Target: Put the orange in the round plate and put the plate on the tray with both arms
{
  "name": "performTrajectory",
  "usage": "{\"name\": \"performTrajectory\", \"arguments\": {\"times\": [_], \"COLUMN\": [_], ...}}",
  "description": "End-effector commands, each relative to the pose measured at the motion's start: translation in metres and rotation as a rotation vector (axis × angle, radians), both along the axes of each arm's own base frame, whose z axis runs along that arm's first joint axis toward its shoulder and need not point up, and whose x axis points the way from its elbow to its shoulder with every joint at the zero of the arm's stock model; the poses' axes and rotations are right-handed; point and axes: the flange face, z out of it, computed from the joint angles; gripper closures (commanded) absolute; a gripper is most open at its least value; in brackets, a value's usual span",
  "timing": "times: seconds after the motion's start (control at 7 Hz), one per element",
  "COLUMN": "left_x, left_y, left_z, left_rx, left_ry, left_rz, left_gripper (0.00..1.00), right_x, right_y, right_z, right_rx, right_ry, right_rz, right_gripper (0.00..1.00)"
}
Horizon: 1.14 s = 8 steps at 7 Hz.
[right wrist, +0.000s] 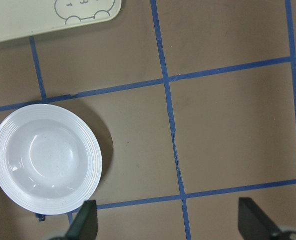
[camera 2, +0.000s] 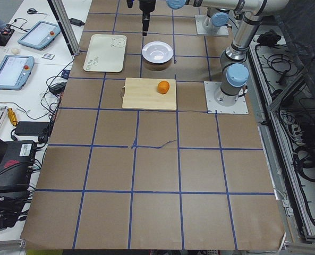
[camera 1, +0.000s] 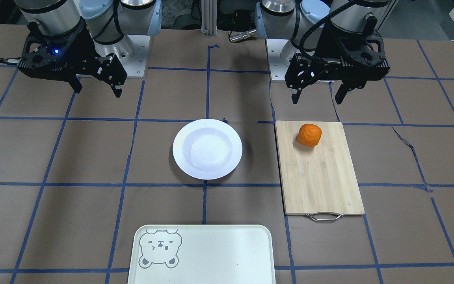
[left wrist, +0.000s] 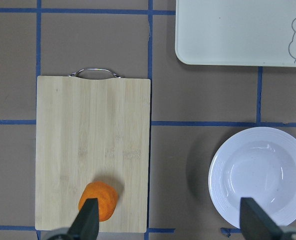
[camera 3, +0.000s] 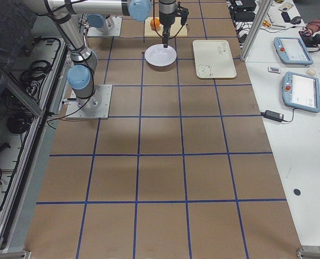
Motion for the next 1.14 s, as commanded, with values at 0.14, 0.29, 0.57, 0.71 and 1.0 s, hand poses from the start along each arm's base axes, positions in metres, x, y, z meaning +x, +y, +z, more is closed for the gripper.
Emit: {"name": "performTrajectory", "arguments": {"times": [0.14,0.29,0.57,0.71,1.0], "left_x": [0.0002,-0.0007,-0.0006,0.0001,0.0006], "left_y": [0.0007,0.0013,0.0035,0.0038,0.0042], "left_z": [-0.0007,-0.0038,-0.0054,-0.0046,-0.0051], "left_rx": [0.004,0.01,0.013,0.012,0.016], "left_ry": [-0.002,0.0,0.0,0.0,-0.005], "left_rz": [0.0,-0.001,0.0,0.002,0.002], "left_gripper": [0.0,0.0,0.0,0.0,0.0], "right_x": [0.0006,0.0003,-0.0004,-0.0007,-0.0009], "right_y": [0.0022,0.0017,0.0028,0.0028,0.0034], "right_z": [0.0,-0.0007,-0.0032,-0.0032,-0.0026], "right_rx": [0.013,0.014,0.021,0.021,0.027], "right_ry": [-0.005,-0.002,-0.002,0.001,0.002], "right_rz": [0.0,0.0,-0.001,-0.003,-0.001], "right_gripper": [0.0,0.0,0.0,0.0,0.0]}}
